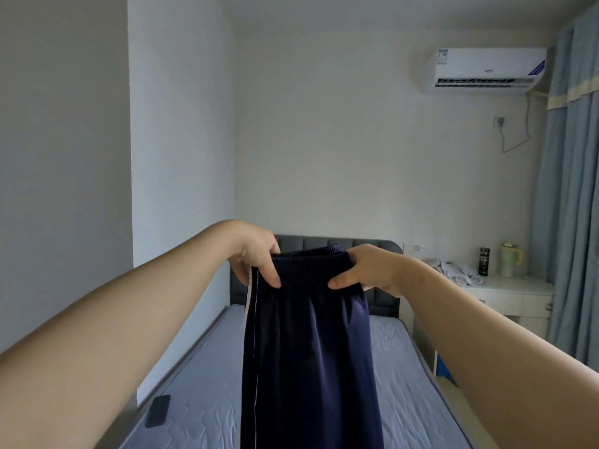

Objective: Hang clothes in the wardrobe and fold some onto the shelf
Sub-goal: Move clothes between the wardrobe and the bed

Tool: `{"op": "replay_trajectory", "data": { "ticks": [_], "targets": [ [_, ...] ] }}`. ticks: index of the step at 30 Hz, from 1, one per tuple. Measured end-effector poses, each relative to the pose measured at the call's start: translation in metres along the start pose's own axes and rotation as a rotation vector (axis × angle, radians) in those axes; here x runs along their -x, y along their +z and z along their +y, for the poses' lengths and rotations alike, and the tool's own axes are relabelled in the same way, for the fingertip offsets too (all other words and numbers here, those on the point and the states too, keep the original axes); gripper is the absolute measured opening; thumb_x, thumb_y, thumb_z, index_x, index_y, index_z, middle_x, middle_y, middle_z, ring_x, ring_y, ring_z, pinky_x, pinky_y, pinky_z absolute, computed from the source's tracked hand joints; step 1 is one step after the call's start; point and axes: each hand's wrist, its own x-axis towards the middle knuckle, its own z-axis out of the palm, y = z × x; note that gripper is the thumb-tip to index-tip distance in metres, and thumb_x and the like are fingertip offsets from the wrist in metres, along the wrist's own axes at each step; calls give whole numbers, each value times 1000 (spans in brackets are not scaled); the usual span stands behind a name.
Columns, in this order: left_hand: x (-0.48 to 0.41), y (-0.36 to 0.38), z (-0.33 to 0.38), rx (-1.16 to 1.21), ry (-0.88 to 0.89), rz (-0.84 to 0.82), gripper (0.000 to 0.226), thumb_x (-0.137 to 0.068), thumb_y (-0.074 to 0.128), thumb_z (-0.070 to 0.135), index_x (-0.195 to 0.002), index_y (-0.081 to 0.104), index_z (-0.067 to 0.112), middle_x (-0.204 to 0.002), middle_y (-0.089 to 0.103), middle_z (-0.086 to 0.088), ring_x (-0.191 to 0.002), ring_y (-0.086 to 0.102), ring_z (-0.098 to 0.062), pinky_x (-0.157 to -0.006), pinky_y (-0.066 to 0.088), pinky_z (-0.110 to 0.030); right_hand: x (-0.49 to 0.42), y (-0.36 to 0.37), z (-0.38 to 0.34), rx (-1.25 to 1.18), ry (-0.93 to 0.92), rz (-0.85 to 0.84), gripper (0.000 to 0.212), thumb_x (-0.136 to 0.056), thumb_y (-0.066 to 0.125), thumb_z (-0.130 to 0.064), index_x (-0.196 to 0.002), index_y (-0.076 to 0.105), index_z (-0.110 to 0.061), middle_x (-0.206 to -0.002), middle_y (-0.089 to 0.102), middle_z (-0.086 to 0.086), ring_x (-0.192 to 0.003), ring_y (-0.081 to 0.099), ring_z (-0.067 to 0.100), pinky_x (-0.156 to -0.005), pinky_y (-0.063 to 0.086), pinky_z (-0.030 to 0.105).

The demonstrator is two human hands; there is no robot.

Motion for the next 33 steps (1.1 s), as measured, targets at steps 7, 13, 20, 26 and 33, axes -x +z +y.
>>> {"op": "replay_trajectory", "data": {
  "ticks": [7, 13, 20, 26, 33],
  "targets": [
    [-89, 60, -19, 173, -105, 304, 10, -93, 51, 21, -100, 47, 16, -96, 55, -6, -66, 64, -22, -53, 53, -27, -68, 32, 58, -56, 197, 381, 3, -87, 61, -15, -89, 59, -14, -74, 57, 3, -52, 57, 19, -39, 47, 20],
    [-137, 23, -10, 897, 127, 675, 17, -92, 53, 11, -91, 43, 24, -104, 54, -7, -63, 59, -23, -52, 54, -30, -111, 20, 43, -202, -91, 717, 16, -91, 51, -23, -76, 49, -28, -78, 60, -6, -70, 57, 13, -52, 44, 15],
    [-98, -40, -4, 853, 476, 832, 28, -85, 65, 12, -86, 43, 29, -91, 50, 5, -90, 53, -17, -89, 49, -40, -97, -11, -18, -177, -344, 776, 17, -90, 53, -25, -74, 49, -29, -72, 55, -10, -66, 49, 7, -60, 41, 24],
    [-60, -33, -12, 847, 555, 836, 33, -80, 70, 10, -96, 43, 21, -91, 49, 13, -80, 52, 2, -79, 50, -23, -61, 9, -28, -195, -362, 789, 14, -87, 57, -25, -75, 52, -30, -73, 56, -9, -71, 50, 9, -66, 42, 27],
    [-37, 47, -56, 836, 344, 624, 33, -76, 73, 5, -100, 52, 16, -86, 55, 12, -85, 54, -8, -81, 49, -24, -18, 79, 23, -273, -160, 760, 10, -81, 63, -22, -73, 58, -23, -69, 58, -7, -73, 54, 13, -70, 45, 30]
  ]
}}
